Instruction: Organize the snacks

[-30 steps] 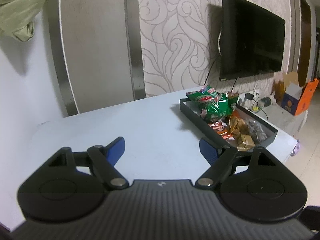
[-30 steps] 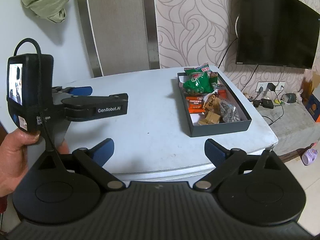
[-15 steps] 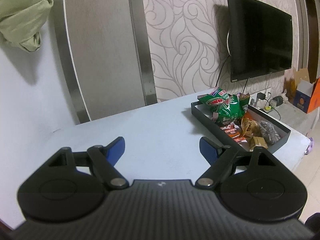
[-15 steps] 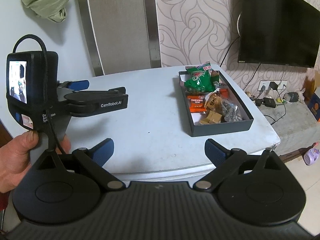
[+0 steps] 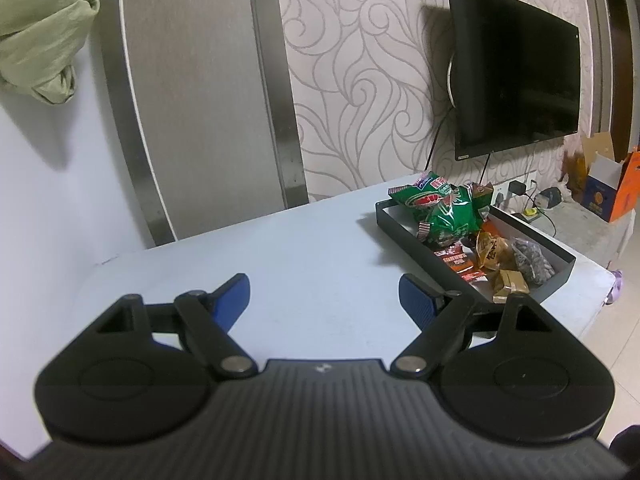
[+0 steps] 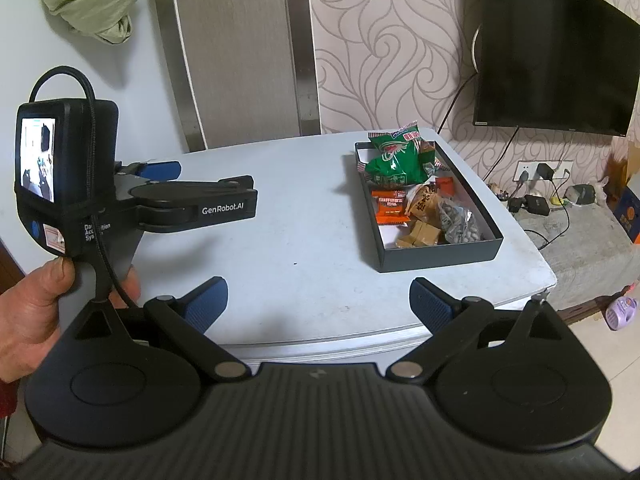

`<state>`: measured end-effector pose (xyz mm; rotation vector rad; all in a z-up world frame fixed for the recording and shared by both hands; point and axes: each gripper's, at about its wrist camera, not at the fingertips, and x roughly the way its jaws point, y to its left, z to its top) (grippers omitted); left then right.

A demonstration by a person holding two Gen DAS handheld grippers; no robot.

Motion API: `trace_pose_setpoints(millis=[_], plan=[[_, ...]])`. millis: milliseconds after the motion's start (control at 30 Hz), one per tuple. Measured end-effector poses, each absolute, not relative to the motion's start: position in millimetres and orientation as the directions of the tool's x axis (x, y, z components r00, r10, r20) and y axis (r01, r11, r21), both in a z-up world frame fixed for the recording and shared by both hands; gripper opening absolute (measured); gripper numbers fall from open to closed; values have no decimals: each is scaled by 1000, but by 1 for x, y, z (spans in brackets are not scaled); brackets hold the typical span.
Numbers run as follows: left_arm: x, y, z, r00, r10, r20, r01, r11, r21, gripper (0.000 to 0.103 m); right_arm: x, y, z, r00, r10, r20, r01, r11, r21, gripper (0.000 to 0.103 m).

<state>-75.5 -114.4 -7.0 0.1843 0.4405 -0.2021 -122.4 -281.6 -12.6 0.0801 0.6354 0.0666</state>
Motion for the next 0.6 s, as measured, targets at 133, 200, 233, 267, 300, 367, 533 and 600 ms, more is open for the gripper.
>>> trace_pose_setpoints(millis=[133, 200, 233, 267, 300, 367, 533, 600], plan=[[-75, -116, -6, 882, -161, -443, 243, 961, 135, 83, -123, -281, -12, 803, 88, -590, -38, 995, 96, 99], [-75, -117, -5, 883, -162, -441, 243, 961, 134, 83, -123, -281, -12, 803, 88, -590, -38, 995, 96, 99], [-76, -117, -5, 883, -163, -441, 244, 960, 135, 83, -124, -281, -11, 803, 88, -589, -39, 995, 96, 99], [-76, -117, -5, 882, -164, -442, 247, 960, 135, 83, -124, -281, -11, 804, 88, -588, -39, 995, 95, 99], [-75, -118, -5, 881, -164, -443, 246, 960, 135, 83, -125, -281, -11, 804, 87, -588, -39, 995, 95, 99], [-75, -117, -5, 881, -170, -442, 251, 959, 133, 83, -126, -282, -11, 805, 86, -587, -37, 995, 96, 99], [-72, -114, -7, 875, -190, -445, 256, 962, 93, 81, -126, -283, -11, 804, 86, -589, -34, 994, 99, 99], [-72, -115, -7, 879, -180, -441, 249, 963, 101, 81, -126, -283, -11, 804, 86, -589, -34, 995, 99, 99]])
